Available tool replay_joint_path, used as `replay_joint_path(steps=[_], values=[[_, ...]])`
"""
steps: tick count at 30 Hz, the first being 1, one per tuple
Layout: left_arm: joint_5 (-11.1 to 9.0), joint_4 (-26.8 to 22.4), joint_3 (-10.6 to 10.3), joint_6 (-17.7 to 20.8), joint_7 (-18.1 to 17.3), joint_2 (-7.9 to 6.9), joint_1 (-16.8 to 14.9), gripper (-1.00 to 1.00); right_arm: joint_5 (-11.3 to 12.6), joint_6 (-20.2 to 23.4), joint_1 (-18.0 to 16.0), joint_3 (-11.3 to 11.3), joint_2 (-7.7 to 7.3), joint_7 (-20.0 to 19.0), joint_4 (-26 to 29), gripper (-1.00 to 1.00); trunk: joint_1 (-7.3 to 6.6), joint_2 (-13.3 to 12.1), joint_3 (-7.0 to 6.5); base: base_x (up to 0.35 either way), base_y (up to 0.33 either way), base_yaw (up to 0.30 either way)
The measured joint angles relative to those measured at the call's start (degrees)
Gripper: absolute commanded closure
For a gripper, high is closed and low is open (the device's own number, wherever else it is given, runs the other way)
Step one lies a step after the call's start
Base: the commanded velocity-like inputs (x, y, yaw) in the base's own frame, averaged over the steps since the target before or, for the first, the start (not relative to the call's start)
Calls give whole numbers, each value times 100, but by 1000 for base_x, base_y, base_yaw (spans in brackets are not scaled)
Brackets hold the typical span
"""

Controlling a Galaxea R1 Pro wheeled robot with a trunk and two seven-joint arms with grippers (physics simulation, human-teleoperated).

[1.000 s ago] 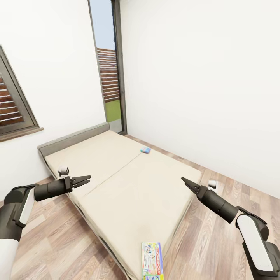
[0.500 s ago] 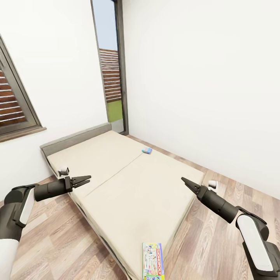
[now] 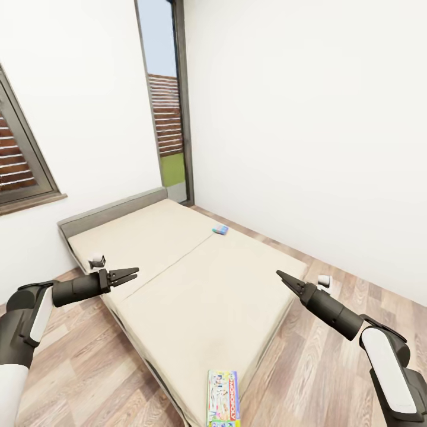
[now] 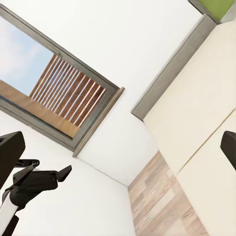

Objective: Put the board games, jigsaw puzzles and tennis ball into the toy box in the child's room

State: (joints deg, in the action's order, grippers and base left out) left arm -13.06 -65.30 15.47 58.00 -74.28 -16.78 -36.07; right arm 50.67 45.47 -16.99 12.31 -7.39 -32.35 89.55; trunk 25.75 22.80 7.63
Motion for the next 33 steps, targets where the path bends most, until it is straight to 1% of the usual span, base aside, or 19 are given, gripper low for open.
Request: replay_joint_path(steps=[6, 16, 22, 26, 33], values=[[0, -2, 1, 0, 0, -1, 1, -100, 0, 2, -1, -1, 0, 0, -1, -100, 0, 0, 0, 0, -14, 162], [0, -3, 1, 0, 0, -1, 2, -100, 0, -1, -1, -1, 0, -1, -2, -100, 0, 0, 0, 0, -6, 259], [-3, 0, 1, -1, 1, -1, 2, -100, -1, 1, -2, -1, 1, 0, 0, -100, 0, 0, 0, 0, -156, 264], [-1, 0, 0, 0, 0, 0, 0, -100, 0, 2, 0, 0, 0, 0, 0, -100, 0, 0, 0, 0, -125, 100], [1, -3, 0, 0, 0, 0, 0, -100, 1, 3, 0, 0, 0, 0, 0, -100, 0, 0, 0, 0, -31, 25]])
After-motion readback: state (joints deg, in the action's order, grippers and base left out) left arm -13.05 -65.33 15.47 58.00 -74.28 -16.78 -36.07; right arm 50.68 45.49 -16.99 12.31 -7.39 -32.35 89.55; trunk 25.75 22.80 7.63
